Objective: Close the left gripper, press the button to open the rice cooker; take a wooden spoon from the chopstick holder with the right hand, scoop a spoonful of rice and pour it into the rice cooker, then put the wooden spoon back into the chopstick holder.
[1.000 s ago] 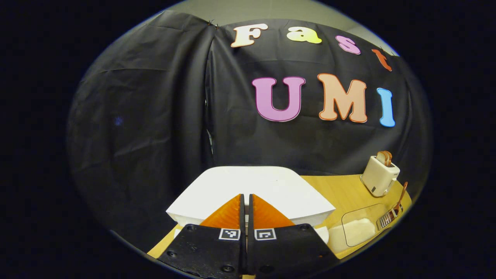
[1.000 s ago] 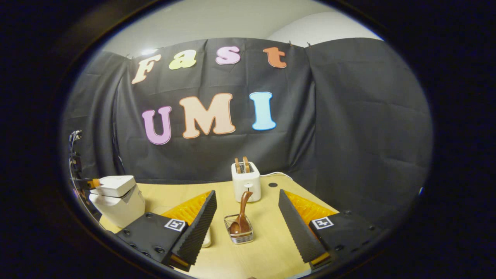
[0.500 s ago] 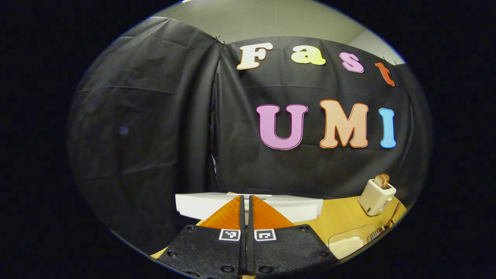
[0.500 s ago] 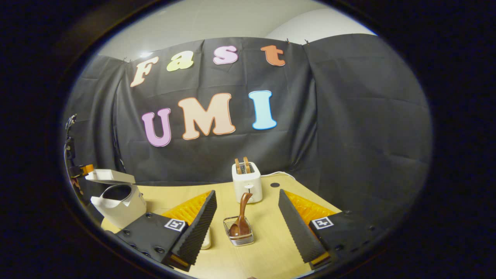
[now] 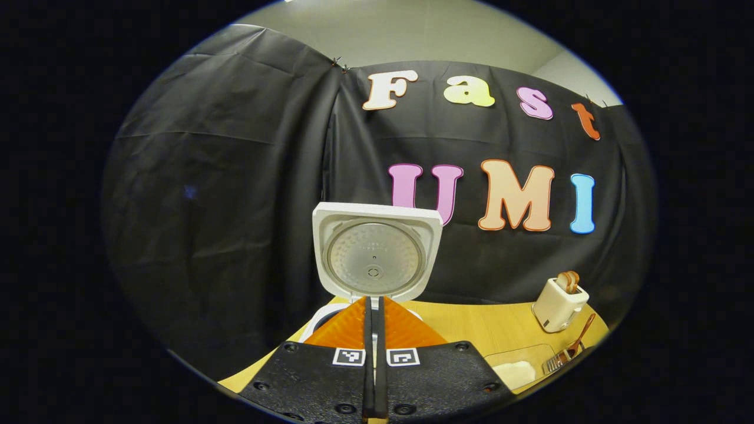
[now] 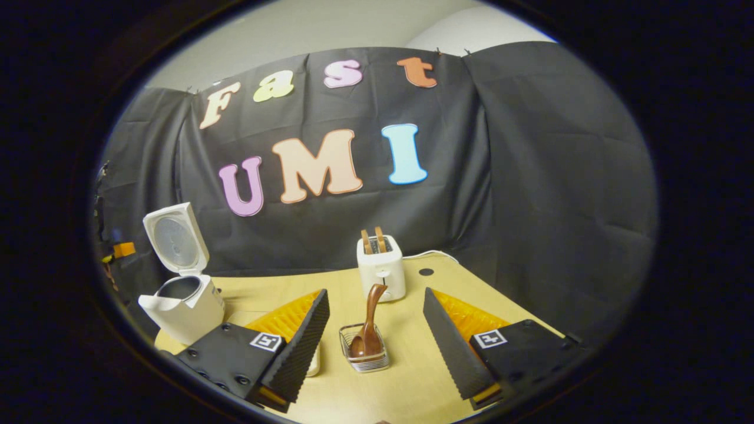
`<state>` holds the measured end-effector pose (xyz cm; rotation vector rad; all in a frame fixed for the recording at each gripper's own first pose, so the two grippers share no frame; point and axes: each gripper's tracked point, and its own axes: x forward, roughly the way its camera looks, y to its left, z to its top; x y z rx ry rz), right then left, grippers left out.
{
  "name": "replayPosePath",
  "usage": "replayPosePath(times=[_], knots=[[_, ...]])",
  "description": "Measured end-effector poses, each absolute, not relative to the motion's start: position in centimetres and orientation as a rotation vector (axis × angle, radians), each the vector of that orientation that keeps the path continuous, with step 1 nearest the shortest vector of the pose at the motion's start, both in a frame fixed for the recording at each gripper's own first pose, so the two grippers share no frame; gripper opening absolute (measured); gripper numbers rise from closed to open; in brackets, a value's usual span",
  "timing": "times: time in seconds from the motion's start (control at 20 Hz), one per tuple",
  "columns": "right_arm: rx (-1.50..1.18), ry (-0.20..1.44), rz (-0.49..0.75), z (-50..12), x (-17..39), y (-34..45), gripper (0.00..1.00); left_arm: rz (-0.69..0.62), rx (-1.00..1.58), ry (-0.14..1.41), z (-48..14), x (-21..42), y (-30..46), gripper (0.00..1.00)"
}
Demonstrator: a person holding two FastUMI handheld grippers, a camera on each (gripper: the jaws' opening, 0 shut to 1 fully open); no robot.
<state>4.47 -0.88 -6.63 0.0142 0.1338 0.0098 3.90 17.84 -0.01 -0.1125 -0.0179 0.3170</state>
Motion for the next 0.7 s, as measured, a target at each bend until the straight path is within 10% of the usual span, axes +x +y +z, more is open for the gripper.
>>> replayPosePath(times=[0.35, 0.7], knots=[[0.011, 0.204, 0.1, -9.3, 8.7, -0.7, 0.99, 0.326, -0.119, 0.001, -0.9, 1.5, 16.1, 0.02], [-0.017, 0.308, 0.189, -13.2, 14.0, 0.1, 0.99, 0.37, -0.123, 0.013, -1.6, -0.3, 15.1, 0.98]])
